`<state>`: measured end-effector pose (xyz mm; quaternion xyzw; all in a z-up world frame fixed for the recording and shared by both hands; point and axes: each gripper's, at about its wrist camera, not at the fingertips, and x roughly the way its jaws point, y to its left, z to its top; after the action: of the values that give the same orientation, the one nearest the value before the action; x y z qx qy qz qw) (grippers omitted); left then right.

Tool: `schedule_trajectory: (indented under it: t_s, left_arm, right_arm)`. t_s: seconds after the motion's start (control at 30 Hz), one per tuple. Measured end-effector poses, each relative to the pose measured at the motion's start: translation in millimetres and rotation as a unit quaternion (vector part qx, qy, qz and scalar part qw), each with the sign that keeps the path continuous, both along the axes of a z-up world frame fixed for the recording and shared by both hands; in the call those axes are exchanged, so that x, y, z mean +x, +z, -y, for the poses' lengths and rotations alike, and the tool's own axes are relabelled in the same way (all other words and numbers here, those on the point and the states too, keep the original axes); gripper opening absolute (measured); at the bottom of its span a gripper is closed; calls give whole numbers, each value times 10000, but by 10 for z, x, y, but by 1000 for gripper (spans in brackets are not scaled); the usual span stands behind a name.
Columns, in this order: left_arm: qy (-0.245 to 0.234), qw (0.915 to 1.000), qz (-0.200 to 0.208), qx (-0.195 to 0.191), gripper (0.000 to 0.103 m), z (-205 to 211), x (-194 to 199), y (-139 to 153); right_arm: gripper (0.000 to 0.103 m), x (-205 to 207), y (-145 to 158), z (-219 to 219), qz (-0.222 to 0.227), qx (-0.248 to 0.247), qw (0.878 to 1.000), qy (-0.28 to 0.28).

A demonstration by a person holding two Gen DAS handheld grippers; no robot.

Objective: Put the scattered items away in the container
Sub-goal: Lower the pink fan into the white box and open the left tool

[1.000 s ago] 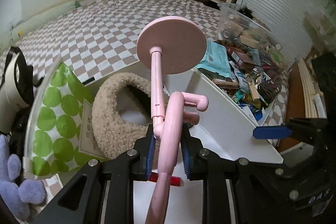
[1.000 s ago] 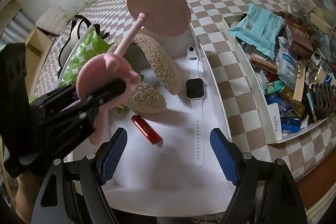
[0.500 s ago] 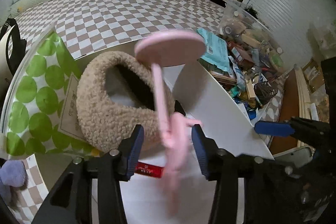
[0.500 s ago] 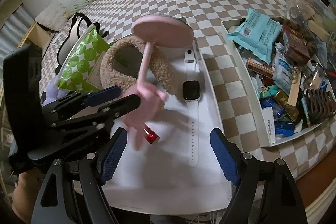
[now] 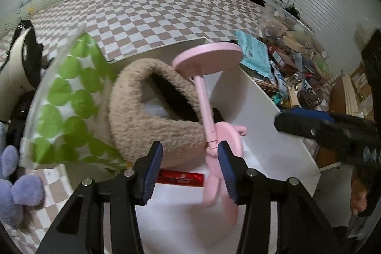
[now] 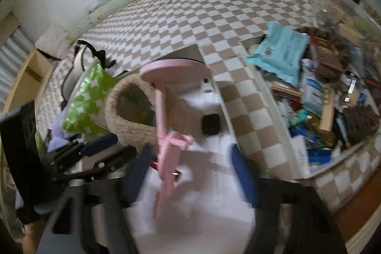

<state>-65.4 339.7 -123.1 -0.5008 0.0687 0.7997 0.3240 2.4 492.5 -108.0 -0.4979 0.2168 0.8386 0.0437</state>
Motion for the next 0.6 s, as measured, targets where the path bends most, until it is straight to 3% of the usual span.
schedule_trajectory:
  t_s: [0.07,0.4,0.6]
  left_arm:
    - [21,10000,-64,-63,48,55,7,26]
    - [9,9997,-162,-196,48,196,73,99]
    - [-29,9997,-111,-233,48,236,70,83]
  right_arm:
    - [41,-73,-32,32,-49,-129,9999,38]
    - [37,-564,-370,448,374,-358,9957,763]
    - [37,-667,-535,319,652,392,9966,313]
